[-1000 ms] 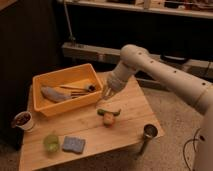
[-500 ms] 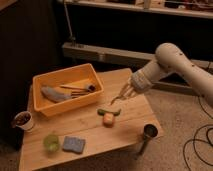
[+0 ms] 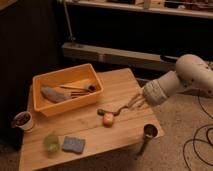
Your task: Place fork in metal cup
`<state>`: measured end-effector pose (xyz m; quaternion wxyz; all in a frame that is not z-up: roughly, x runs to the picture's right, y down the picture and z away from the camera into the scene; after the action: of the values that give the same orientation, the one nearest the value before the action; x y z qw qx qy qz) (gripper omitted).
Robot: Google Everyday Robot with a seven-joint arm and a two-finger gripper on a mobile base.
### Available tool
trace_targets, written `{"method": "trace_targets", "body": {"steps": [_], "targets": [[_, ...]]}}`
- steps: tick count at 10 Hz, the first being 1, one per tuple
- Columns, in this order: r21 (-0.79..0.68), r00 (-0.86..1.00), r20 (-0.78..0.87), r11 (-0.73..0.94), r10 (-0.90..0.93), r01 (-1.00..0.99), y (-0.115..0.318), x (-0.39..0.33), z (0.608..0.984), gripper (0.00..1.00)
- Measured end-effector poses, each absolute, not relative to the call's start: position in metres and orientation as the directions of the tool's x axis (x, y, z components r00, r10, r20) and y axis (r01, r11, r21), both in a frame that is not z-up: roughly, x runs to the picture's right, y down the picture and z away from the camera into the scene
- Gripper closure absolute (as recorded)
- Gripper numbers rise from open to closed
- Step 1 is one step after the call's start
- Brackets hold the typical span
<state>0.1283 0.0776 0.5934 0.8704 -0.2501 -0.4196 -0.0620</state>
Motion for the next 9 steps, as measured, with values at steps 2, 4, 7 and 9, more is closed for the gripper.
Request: {"method": "trace_targets", "body": {"steps": [2,4,7,9], "targets": [[-0.421,0.667,0.728,0.872,0.16,0.25,0.09,0.146,0.573,1.0],[-0.441,0.671,0.71,0.878,0.213,0.187,0.107,0.163,0.565,1.0],[-0.455,0.623,0.731,0.88,0.281,0.137,0.142,0.163,0.584,1.0],[-0.466,0.584,0.748,0.876,0.315,0.125,0.163,0.149,0.61,1.0]]}}
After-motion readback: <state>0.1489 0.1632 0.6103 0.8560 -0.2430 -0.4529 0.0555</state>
